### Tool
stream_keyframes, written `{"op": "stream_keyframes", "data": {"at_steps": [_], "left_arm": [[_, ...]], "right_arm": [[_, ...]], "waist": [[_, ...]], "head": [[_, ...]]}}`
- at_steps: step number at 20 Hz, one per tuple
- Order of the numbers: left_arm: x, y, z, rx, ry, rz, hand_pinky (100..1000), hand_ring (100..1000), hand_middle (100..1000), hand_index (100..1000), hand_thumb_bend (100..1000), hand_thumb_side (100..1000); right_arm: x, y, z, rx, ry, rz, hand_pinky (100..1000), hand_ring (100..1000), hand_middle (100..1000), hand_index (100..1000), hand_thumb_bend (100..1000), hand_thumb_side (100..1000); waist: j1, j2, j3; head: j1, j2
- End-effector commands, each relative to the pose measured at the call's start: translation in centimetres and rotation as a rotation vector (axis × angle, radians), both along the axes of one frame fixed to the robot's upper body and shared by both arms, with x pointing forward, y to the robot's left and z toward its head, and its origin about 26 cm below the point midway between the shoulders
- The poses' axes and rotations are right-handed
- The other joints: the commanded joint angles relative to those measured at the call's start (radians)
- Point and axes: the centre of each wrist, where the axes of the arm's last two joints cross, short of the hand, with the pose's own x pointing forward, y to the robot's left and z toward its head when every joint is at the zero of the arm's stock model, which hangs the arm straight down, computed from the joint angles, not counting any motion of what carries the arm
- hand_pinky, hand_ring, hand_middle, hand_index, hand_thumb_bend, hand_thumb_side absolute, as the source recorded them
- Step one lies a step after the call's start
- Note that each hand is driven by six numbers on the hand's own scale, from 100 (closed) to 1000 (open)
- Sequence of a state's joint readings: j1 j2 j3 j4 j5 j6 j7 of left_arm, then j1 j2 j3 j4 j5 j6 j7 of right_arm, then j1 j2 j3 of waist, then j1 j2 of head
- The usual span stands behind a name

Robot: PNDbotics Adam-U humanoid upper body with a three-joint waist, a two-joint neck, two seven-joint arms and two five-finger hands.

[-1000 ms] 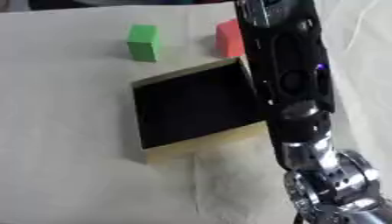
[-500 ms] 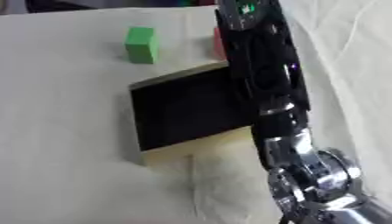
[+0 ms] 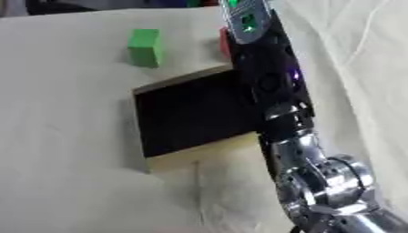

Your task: Pick up objects on the table and place them in the box.

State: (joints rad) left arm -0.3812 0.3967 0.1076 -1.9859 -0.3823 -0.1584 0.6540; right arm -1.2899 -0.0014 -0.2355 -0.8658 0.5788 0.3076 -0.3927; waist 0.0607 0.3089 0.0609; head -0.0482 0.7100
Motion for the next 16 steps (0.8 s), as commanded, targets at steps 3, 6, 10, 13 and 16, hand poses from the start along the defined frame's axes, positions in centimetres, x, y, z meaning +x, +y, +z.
{"op": "stream_keyframes", "data": {"at_steps": [3, 6, 10, 13, 16], "left_arm": [[-0.2, 0.0, 0.8, 0.017, -0.027, -0.006, 769, 654, 692, 884, 136, 835], [-0.2, 0.0, 0.8, 0.015, -0.026, -0.005, 769, 653, 692, 884, 136, 835], [-0.2, 0.0, 0.8, 0.014, -0.026, -0.005, 769, 653, 692, 884, 136, 836], [-0.2, 0.0, 0.8, 0.014, -0.026, -0.005, 769, 653, 692, 884, 136, 835], [-0.2, 0.0, 0.8, 0.014, -0.026, -0.004, 768, 653, 692, 883, 136, 835]], "right_arm": [[0.7, -0.7, -0.1, 0.017, -0.006, -0.025, 947, 853, 838, 1000, 100, 1000], [0.9, -0.9, -0.7, 0.019, 0.008, -0.029, 950, 867, 855, 1000, 100, 1000], [1.0, -1.0, -0.8, 0.024, 0.007, -0.028, 952, 872, 862, 1000, 100, 1000], [1.0, -1.1, -0.8, 0.026, 0.010, -0.026, 953, 875, 863, 1000, 100, 1000], [1.0, -1.1, -0.9, 0.028, 0.011, -0.023, 953, 875, 861, 1000, 100, 1000]], "waist": [[0.005, -0.026, 0.004], [0.006, -0.026, 0.004], [0.006, -0.025, 0.003], [0.007, -0.026, 0.002], [0.007, -0.027, 0.003]], "head": [[-0.003, -0.014], [-0.003, -0.014], [-0.001, -0.013], [-0.001, -0.013], [-0.001, -0.013]]}}
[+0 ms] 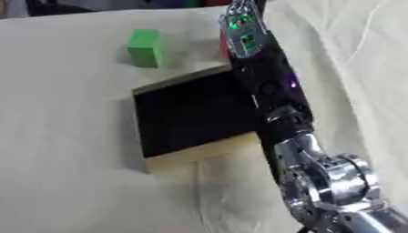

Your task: Pick up objects on the table and place them in the box.

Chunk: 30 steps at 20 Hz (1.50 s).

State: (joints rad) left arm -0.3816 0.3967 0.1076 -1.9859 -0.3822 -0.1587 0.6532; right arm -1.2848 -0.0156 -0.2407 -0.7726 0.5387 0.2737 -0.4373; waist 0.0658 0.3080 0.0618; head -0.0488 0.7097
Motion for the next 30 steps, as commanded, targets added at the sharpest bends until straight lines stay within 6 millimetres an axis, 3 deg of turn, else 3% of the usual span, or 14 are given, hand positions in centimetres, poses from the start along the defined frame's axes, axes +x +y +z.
{"op": "stream_keyframes", "data": {"at_steps": [1, 5, 12, 19, 22, 30], "left_arm": [[-0.2, 0.0, 0.8, 0.013, -0.026, -0.003, 768, 653, 692, 883, 137, 835], [-0.3, 0.1, 0.7, 0.013, -0.025, -0.001, 768, 653, 692, 883, 137, 835], [-0.3, 0.2, 0.7, 0.013, -0.024, 0.007, 768, 652, 692, 883, 137, 835], [-0.3, 0.2, 0.7, 0.015, -0.022, 0.011, 767, 651, 691, 882, 138, 834], [-0.3, 0.2, 0.6, 0.016, -0.020, 0.011, 767, 649, 689, 880, 138, 834], [-0.3, 0.2, 0.6, 0.015, -0.018, 0.009, 766, 648, 688, 880, 137, 835]], "right_arm": [[0.0, -0.5, 1.6, 0.006, -0.040, -0.003, 953, 875, 860, 1000, 100, 1000], [0.1, -1.2, 2.2, 0.008, -0.058, -0.016, 952, 875, 859, 1000, 100, 1000], [0.4, -4.9, 4.1, 0.032, -0.100, -0.090, 953, 876, 858, 1000, 100, 1000], [0.6, -6.7, 4.5, 0.045, -0.108, -0.124, 951, 876, 857, 1000, 100, 1000], [0.8, -6.8, 4.2, -0.084, -0.091, -0.133, 940, 888, 861, 1000, 104, 1000], [1.0, -6.4, 4.7, -0.548, -0.010, -0.043, 920, 930, 901, 1000, 251, 1000]], "waist": [[0.002, -0.026, 0.001], [0.001, -0.027, 0.001], [-0.002, -0.026, -0.002], [0.000, -0.030, -0.009], [0.001, -0.031, -0.010], [0.002, -0.032, -0.011]], "head": [[0.000, -0.013], [0.001, -0.011], [0.013, -0.009], [0.019, -0.007], [0.021, -0.006], [0.022, -0.002]]}}
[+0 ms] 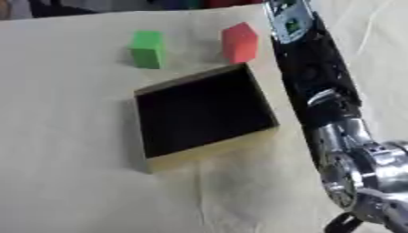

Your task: Pick up objects on the table and place them in the box.

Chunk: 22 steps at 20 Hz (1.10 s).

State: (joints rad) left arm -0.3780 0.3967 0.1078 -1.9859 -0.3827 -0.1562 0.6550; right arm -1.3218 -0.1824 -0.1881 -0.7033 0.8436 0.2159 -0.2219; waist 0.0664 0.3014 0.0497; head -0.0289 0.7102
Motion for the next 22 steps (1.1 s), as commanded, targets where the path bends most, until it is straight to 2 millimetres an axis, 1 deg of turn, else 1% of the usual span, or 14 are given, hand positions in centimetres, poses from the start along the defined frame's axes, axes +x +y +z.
{"op": "stream_keyframes", "data": {"at_steps": [1, 2, 3, 4, 5, 6, 8, 10, 13, 17, 21, 22], "left_arm": [[-0.3, 0.2, 0.7, 0.017, -0.021, 0.005, 766, 647, 688, 880, 137, 835], [-0.3, 0.2, 0.7, 0.017, -0.021, 0.005, 766, 647, 688, 880, 137, 835], [-0.3, 0.2, 0.7, 0.016, -0.021, 0.005, 766, 647, 687, 880, 136, 835], [-0.3, 0.2, 0.7, 0.017, -0.021, 0.006, 766, 647, 687, 880, 136, 834], [-0.3, 0.2, 0.7, 0.017, -0.021, 0.006, 766, 647, 687, 880, 136, 833], [-0.3, 0.2, 0.7, 0.017, -0.021, 0.006, 766, 646, 687, 880, 136, 833], [-0.3, 0.2, 0.7, 0.018, -0.020, 0.005, 766, 646, 687, 880, 135, 832], [-0.3, 0.2, 0.7, 0.017, -0.020, 0.005, 765, 645, 686, 880, 136, 832], [-0.3, 0.2, 0.6, 0.016, -0.018, 0.004, 765, 644, 686, 880, 136, 831], [-0.3, 0.2, 0.6, 0.015, -0.019, 0.005, 764, 644, 685, 880, 136, 831], [-0.3, 0.2, 0.6, 0.016, -0.018, 0.008, 763, 642, 684, 880, 137, 830], [-0.3, 0.3, 0.6, 0.017, -0.018, 0.009, 763, 642, 684, 880, 137, 830]], "right_arm": [[-0.2, -0.2, 2.4, -0.176, 0.004, 0.022, 918, 933, 908, 1000, 278, 1000], [-0.2, -0.1, 2.5, -0.229, 0.023, 0.036, 917, 936, 912, 1000, 300, 1000], [-0.3, -0.1, 2.7, -0.283, 0.047, 0.052, 915, 945, 919, 1000, 358, 944], [-0.2, 0.0, 2.7, -0.350, 0.085, 0.075, 914, 951, 929, 1000, 387, 888], [-0.2, 0.0, 2.9, -0.410, 0.126, 0.092, 906, 950, 930, 1000, 382, 809], [-0.3, 0.0, 3.3, -0.481, 0.169, 0.101, 902, 950, 932, 1000, 372, 766], [-0.4, 0.2, 4.0, -0.595, 0.239, 0.100, 894, 952, 945, 1000, 352, 699], [-0.6, 0.9, 4.6, -0.677, 0.292, 0.083, 888, 956, 952, 1000, 303, 644], [-1.1, 1.8, 5.8, -0.747, 0.328, 0.047, 885, 957, 946, 1000, 239, 617], [-1.5, 1.9, 6.8, -0.779, 0.343, 0.015, 881, 961, 947, 1000, 254, 621], [-1.4, 1.6, 7.0, -0.840, 0.376, -0.029, 872, 972, 960, 1000, 299, 592], [-1.4, 1.4, 7.1, -0.866, 0.387, -0.040, 868, 978, 967, 1000, 327, 575]], "waist": [[0.001, -0.025, 0.002], [0.001, -0.025, 0.002], [0.001, -0.025, 0.002], [0.000, -0.026, 0.001], [0.000, -0.026, 0.001], [0.000, -0.027, 0.000], [-0.001, -0.028, 0.000], [0.000, -0.029, 0.000], [-0.001, -0.029, -0.002], [-0.003, -0.029, -0.004], [-0.004, -0.031, -0.005], [-0.004, -0.031, -0.006]], "head": [[0.003, -0.002], [0.003, -0.002], [0.003, -0.001], [0.004, -0.001], [0.004, 0.000], [0.004, 0.000], [0.005, 0.000], [0.005, 0.000], [0.006, 0.002], [0.009, 0.004], [0.013, 0.005], [0.014, 0.006]]}}
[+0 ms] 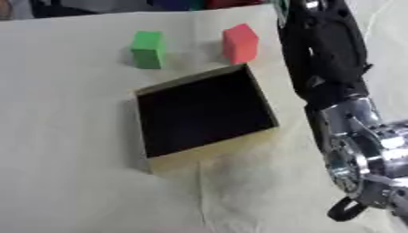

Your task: Pick up objects on the table and place them in the box.

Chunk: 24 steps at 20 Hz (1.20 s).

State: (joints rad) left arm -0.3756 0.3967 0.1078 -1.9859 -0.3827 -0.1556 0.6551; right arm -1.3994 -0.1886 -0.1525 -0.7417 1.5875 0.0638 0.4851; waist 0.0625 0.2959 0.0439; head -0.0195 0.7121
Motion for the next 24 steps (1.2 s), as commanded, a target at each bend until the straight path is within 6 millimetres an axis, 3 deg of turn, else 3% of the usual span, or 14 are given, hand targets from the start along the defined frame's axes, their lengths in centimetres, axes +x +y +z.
{"op": "stream_keyframes", "data": {"at_steps": [1, 6, 19, 24], "left_arm": [[-0.3, 0.2, 0.7, 0.017, -0.020, 0.008, 763, 642, 684, 880, 137, 830], [-0.3, 0.3, 0.7, 0.018, -0.021, 0.008, 761, 641, 684, 880, 139, 829], [-0.3, 0.3, 0.7, 0.019, -0.022, 0.012, 759, 643, 685, 880, 141, 827], [-0.3, 0.3, 0.7, 0.019, -0.021, 0.011, 758, 643, 685, 880, 142, 824]], "right_arm": [[-0.5, -0.4, 2.4, -0.082, -0.039, -0.029, 868, 978, 967, 1000, 327, 575], [-0.2, -1.4, 2.6, -0.252, 0.031, -0.053, 853, 988, 979, 1000, 490, 546], [0.4, -5.2, 0.4, -0.279, 0.115, 0.031, 861, 984, 973, 1000, 538, 567], [0.6, -5.6, -0.1, -0.270, 0.155, 0.025, 868, 979, 974, 1000, 582, 557]], "waist": [[0.000, -0.026, 0.000], [-0.003, -0.028, -0.005], [-0.003, -0.028, -0.009], [0.000, -0.031, -0.011]], "head": [[0.005, 0.004], [0.008, 0.008], [0.013, 0.010], [0.011, 0.009]]}}
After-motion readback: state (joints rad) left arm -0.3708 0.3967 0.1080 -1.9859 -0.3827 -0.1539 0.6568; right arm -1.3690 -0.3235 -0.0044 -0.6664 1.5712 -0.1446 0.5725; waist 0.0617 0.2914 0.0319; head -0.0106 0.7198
